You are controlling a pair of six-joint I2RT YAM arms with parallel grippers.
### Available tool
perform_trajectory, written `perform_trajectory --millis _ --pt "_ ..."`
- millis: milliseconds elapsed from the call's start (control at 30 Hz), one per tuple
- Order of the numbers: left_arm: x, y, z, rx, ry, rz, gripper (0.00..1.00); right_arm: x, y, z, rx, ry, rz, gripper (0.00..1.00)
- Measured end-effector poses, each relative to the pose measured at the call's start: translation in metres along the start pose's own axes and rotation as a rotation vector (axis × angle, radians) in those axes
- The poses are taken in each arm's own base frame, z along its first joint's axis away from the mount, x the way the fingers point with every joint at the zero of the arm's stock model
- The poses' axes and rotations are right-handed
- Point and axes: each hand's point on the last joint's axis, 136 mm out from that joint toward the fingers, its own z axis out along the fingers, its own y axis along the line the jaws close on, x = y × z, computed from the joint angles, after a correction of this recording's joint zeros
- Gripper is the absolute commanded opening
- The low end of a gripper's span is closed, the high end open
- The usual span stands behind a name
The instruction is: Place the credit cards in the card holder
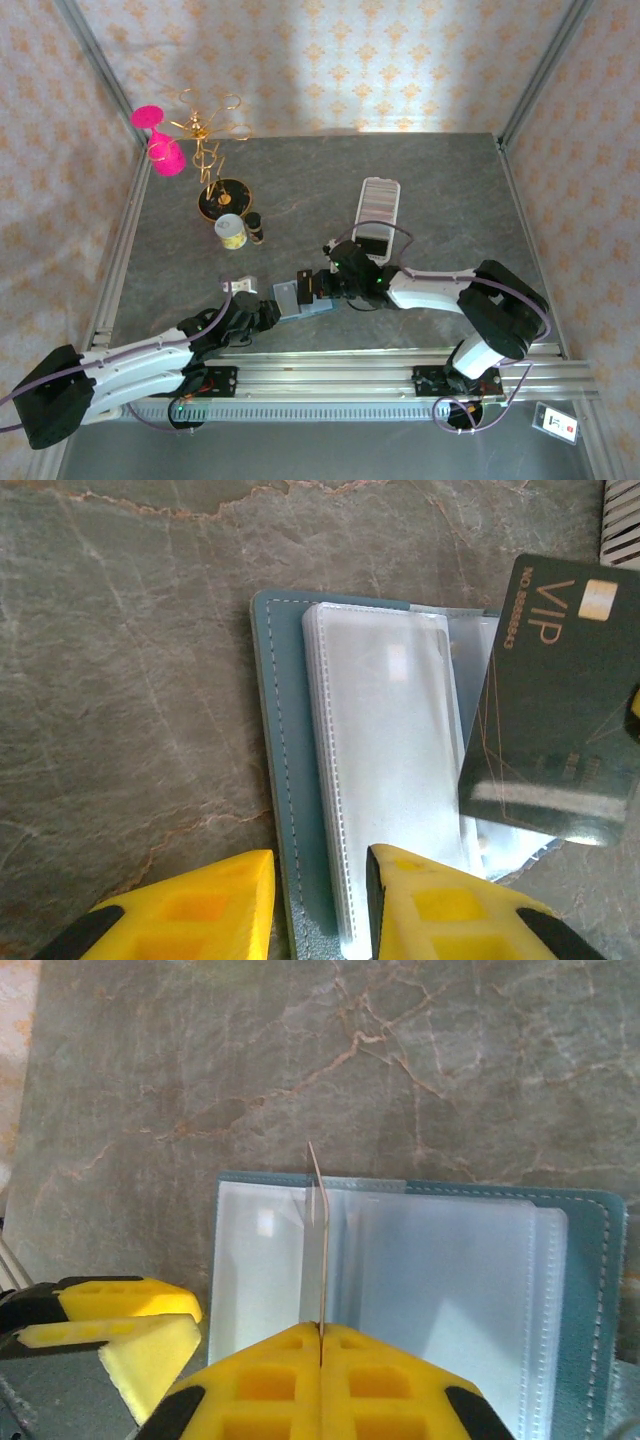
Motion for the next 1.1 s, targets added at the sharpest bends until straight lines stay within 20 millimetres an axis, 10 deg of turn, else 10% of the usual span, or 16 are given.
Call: perform_trajectory --millis 1100 --pt "0.003 0.004 0.005 -0.023 0.012 0.012 0.22 0.024 -0.005 0.021 -0.041 0.116 0.084 0.01"
